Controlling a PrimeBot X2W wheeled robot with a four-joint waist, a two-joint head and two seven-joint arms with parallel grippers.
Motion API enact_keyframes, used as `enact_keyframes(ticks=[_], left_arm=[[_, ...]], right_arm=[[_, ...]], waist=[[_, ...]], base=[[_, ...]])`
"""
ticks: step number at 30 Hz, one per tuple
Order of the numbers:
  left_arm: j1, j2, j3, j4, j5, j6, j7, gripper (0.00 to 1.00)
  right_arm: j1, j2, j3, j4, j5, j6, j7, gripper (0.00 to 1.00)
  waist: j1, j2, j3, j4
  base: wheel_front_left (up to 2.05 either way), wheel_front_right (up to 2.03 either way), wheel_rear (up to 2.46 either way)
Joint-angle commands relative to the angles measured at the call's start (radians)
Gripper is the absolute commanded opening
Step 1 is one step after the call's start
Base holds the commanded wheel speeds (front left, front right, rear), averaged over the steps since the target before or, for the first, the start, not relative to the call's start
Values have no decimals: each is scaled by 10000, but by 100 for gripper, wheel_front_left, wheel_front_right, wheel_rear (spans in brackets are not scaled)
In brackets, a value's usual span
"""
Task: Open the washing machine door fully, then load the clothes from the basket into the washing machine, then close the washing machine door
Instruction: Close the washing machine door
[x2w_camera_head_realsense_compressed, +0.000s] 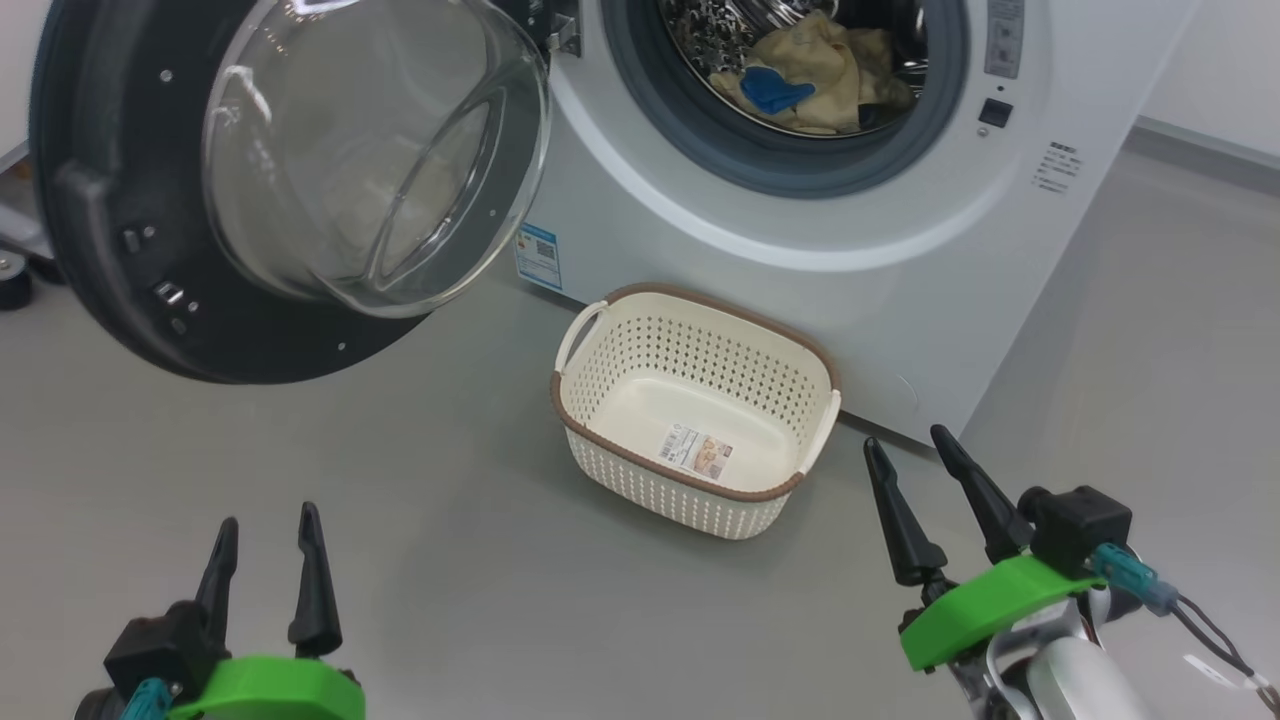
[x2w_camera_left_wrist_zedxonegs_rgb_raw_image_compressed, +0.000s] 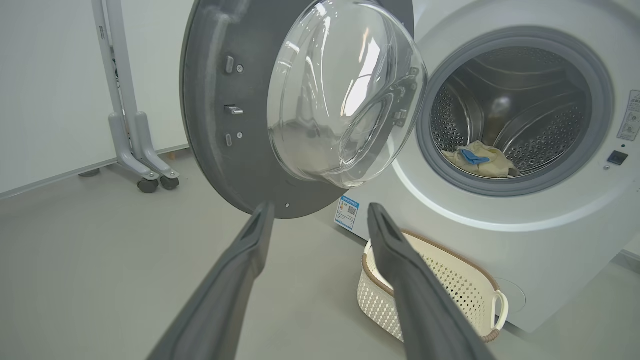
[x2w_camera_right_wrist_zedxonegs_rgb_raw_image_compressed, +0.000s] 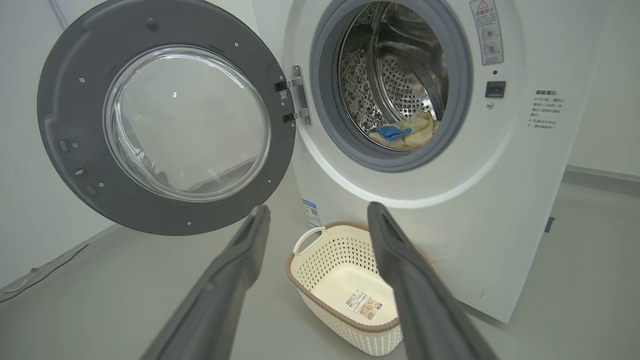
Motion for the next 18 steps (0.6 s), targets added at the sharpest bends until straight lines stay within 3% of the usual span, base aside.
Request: enact_keyframes(ticks=[1,6,18], left_arm=[[-184,220,315,-392,93,69,-4,100],[-107,291,322,-496,51,122,52,100],[96,366,446,-741,-87,294,0,100]], right_arm=[[-221,15,158,-262,82,2,-67,100],[-221,35,195,-249,106,2,-67,100],[-460,55,465,-98,184,2,-67,100]], waist=[[0,0,-68,259],[0,0,-126,588],[0,0,-32,670]], base=[[0,0,0],[0,0,0],[0,0,0]])
